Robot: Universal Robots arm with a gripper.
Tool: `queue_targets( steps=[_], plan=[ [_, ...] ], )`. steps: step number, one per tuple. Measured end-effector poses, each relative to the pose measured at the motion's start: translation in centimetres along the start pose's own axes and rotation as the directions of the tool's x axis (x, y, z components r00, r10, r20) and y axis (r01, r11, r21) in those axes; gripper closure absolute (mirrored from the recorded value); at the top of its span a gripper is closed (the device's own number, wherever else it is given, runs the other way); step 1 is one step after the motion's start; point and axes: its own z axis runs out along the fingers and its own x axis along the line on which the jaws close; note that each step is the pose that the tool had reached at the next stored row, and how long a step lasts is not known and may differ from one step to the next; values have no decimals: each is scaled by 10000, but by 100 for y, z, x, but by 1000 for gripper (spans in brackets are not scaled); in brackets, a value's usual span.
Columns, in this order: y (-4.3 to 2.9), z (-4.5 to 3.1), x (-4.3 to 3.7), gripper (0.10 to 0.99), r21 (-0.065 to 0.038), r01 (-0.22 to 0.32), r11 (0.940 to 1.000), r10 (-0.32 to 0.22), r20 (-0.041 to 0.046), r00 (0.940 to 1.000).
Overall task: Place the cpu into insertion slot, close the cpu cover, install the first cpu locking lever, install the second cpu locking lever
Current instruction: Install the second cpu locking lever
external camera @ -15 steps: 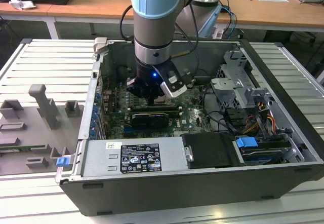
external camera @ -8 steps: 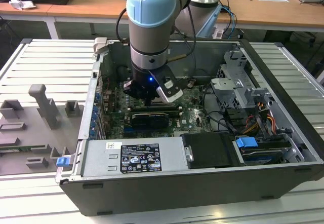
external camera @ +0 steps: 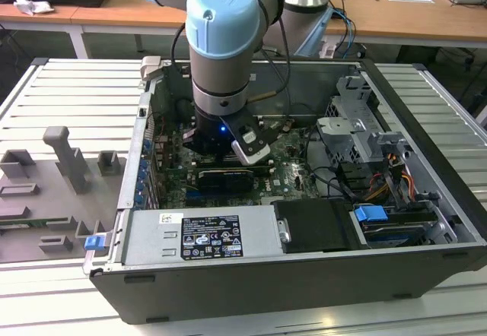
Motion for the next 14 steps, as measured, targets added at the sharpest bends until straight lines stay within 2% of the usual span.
queue_targets(
  steps=[2, 4, 6, 8, 9, 12, 14],
  plan=[
    [-4, 18, 8, 980, -60, -1, 10000, 1, 6, 10000],
    [-5, 30, 35, 980, -197, -3, 9998, 3, 16, 10000],
    [-8, 43, 42, 980, -267, -1, 9996, 1, 21, 10000],
    [-15, 79, 45, 980, -449, -6, 9990, 7, 33, 10000],
    [-16, 90, 45, 980, -492, -4, 9988, 6, 39, 10000],
    [-23, 109, 47, 980, -578, -5, 9983, 8, 44, 10000],
    [-22, 112, 48, 980, -593, -4, 9982, 7, 45, 10000]
  ],
)
